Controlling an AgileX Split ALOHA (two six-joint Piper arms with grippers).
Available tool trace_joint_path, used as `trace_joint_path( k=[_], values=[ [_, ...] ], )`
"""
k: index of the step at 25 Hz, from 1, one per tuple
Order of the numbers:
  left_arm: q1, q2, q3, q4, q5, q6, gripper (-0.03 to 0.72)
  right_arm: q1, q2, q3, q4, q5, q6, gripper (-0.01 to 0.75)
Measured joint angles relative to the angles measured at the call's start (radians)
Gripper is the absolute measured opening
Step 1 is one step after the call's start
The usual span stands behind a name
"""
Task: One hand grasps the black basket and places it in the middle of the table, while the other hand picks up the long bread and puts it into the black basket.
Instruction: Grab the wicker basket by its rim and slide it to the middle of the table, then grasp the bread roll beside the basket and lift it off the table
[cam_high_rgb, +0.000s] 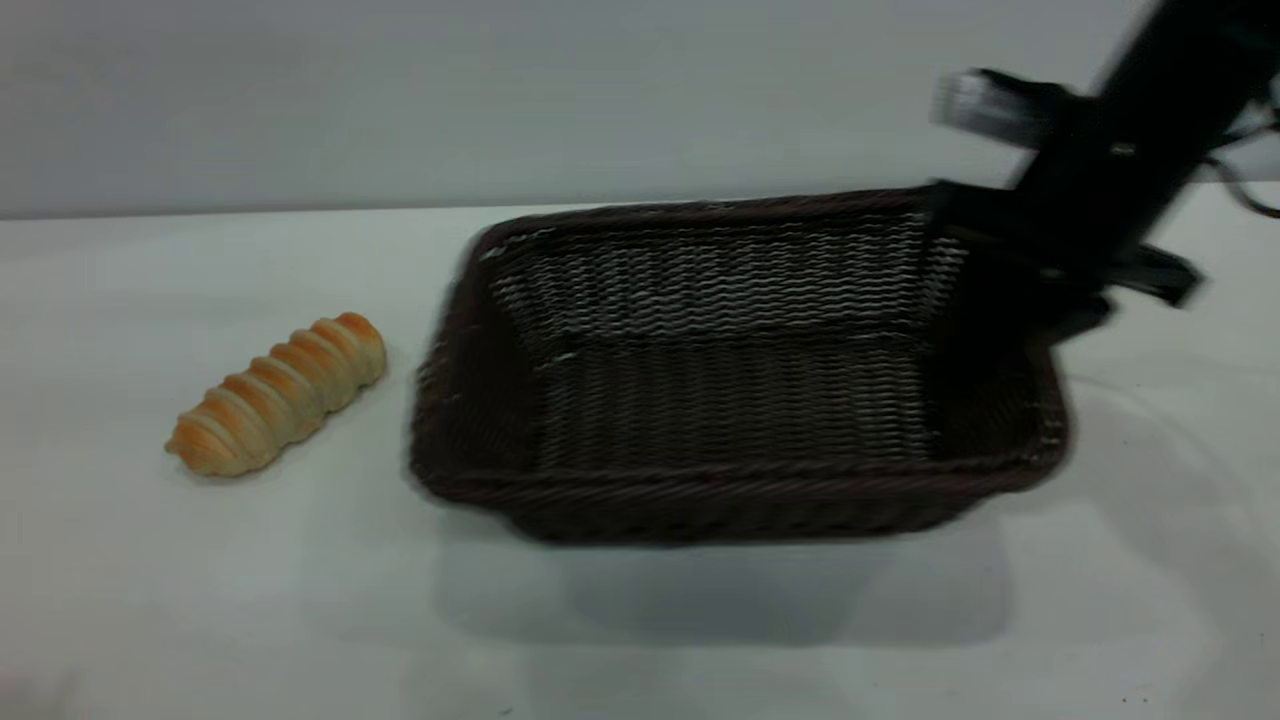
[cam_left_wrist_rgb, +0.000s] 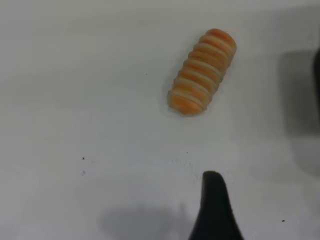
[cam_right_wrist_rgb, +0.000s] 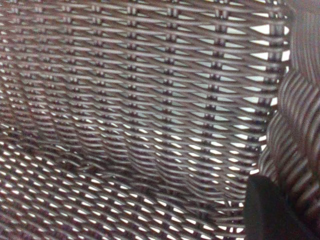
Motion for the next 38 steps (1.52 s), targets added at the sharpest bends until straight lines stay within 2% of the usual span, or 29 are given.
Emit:
trace_joint_path(
  k=[3, 6, 14, 17, 23, 26, 30, 33, 35, 38],
  values=[
    [0.000, 0.000, 0.000, 0.000, 0.000, 0.000, 0.566, 0.044, 0.079, -0.109, 0.001, 0.017, 0.020, 0.094],
    [0.000, 0.000, 0.011, 0.000, -0.002, 0.000, 0.566, 0.047, 0.142, -0.179, 0.001, 0.017, 0.043, 0.094],
    [0.000, 0.036, 0.033, 0.000, -0.009, 0.000, 0.566, 0.045, 0.183, -0.204, 0.010, -0.027, 0.052, 0.110],
    [0.000, 0.098, 0.033, -0.011, -0.020, 0.000, 0.566, 0.045, 0.183, -0.205, 0.002, -0.049, 0.049, 0.192],
    [0.000, 0.286, 0.033, -0.014, -0.111, 0.003, 0.566, 0.045, 0.129, -0.205, -0.073, -0.012, 0.005, 0.486],
    [0.000, 0.397, 0.005, -0.014, -0.147, 0.007, 0.566, 0.045, 0.027, -0.205, -0.168, 0.053, 0.001, 0.554],
    [0.000, 0.568, -0.099, -0.014, -0.158, 0.053, 0.566, 0.045, -0.141, -0.205, -0.251, 0.156, 0.001, 0.549],
    [0.000, 0.715, -0.214, -0.014, -0.156, 0.081, 0.566, 0.045, -0.270, -0.187, -0.255, 0.254, -0.021, 0.514],
    [0.000, 0.813, -0.288, -0.014, -0.142, 0.098, 0.566, 0.045, -0.365, -0.140, -0.242, 0.316, -0.042, 0.484],
    [0.000, 0.920, -0.367, -0.015, -0.138, 0.117, 0.566, 0.045, -0.517, -0.013, -0.211, 0.333, -0.078, 0.455]
  ],
)
